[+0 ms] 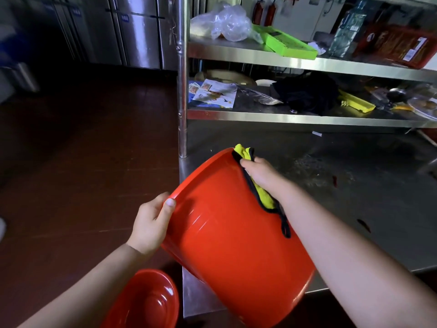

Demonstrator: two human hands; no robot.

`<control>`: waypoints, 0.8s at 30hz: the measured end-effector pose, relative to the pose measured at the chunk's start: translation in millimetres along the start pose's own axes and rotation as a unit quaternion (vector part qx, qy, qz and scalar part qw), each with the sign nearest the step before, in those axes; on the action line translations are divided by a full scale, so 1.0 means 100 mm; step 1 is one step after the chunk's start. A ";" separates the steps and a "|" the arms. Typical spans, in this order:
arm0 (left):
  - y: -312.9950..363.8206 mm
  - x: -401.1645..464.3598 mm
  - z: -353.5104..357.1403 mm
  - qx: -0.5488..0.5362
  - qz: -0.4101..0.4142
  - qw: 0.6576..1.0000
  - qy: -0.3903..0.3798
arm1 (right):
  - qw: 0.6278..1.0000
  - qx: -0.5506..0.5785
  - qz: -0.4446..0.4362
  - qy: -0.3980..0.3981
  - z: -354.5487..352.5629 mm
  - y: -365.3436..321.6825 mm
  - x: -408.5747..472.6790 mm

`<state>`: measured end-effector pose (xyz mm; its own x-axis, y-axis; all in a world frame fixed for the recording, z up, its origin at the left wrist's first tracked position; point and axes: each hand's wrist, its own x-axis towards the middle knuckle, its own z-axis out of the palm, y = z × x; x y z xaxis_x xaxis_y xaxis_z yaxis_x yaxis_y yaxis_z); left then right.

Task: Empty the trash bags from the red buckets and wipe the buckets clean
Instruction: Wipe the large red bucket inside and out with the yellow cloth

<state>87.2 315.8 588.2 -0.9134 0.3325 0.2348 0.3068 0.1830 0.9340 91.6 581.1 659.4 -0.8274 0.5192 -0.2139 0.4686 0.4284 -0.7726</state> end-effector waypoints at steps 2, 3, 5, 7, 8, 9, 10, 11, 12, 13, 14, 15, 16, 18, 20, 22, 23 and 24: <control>-0.01 0.03 0.02 -0.003 -0.015 1.000 0.008 | 1.000 0.006 0.020 0.000 -0.01 -0.02 0.04; -0.03 0.05 0.02 -0.005 -0.026 1.000 0.008 | 1.000 -0.011 0.015 0.003 0.00 -0.03 0.03; -0.07 0.10 0.03 -0.008 -0.038 0.999 0.005 | 0.995 -0.093 -0.028 0.018 0.04 -0.04 -0.07; -0.06 0.16 0.05 -0.010 -0.045 0.999 -0.007 | 0.969 -0.212 -0.113 0.062 0.11 -0.04 -0.28; -0.03 0.21 0.08 -0.004 -0.044 0.999 -0.016 | 0.942 -0.278 -0.169 0.089 0.17 -0.04 -0.41; 0.01 0.26 0.11 0.008 -0.039 0.999 -0.025 | 0.908 -0.339 -0.217 0.113 0.24 -0.04 -0.57; 0.05 0.33 0.15 0.021 -0.034 0.999 -0.031 | 0.878 -0.386 -0.250 0.129 0.33 -0.03 -0.73; 0.10 0.40 0.19 0.030 -0.033 0.998 -0.036 | 0.857 -0.416 -0.273 0.135 0.44 0.00 -0.89; 0.13 0.46 0.22 0.036 -0.033 0.998 -0.041 | 0.840 -0.437 -0.293 0.132 0.54 0.06 -1.03; 0.16 0.51 0.25 0.043 -0.037 0.997 -0.044 | 0.823 -0.458 -0.313 0.123 0.64 0.13 -1.14; 0.17 0.55 0.27 0.047 -0.041 0.997 -0.050 | 0.803 -0.482 -0.332 0.113 0.72 0.20 -1.24; 0.18 0.57 0.28 0.047 -0.043 0.996 -0.057 | 0.784 -0.504 -0.347 0.104 0.76 0.28 -1.29; 0.18 0.58 0.29 0.044 -0.043 0.996 -0.068 | 0.772 -0.517 -0.356 0.099 0.75 0.33 -1.31; 0.19 0.59 0.32 0.033 -0.042 0.995 -0.081 | 0.777 -0.507 -0.359 0.105 0.65 0.38 -1.26; 0.15 0.59 0.35 0.026 -0.041 0.996 -0.075 | 0.801 -0.477 -0.344 0.110 0.50 0.38 -1.18; 0.07 0.56 0.37 0.016 -0.040 0.997 -0.062 | 0.828 -0.449 -0.312 0.123 0.35 0.38 -1.08; 0.02 0.51 0.37 0.011 -0.037 0.998 -0.049 | 0.844 -0.430 -0.294 0.130 0.28 0.37 -1.03; -0.03 0.47 0.36 0.005 -0.031 0.999 -0.036 | 0.858 -0.410 -0.277 0.138 0.21 0.37 -0.97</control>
<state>53.3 364.6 587.0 -0.9095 0.3850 0.1570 0.2538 0.2151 0.9430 182.6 531.1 639.5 -0.9416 0.1751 0.2875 0.1811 0.9834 -0.0056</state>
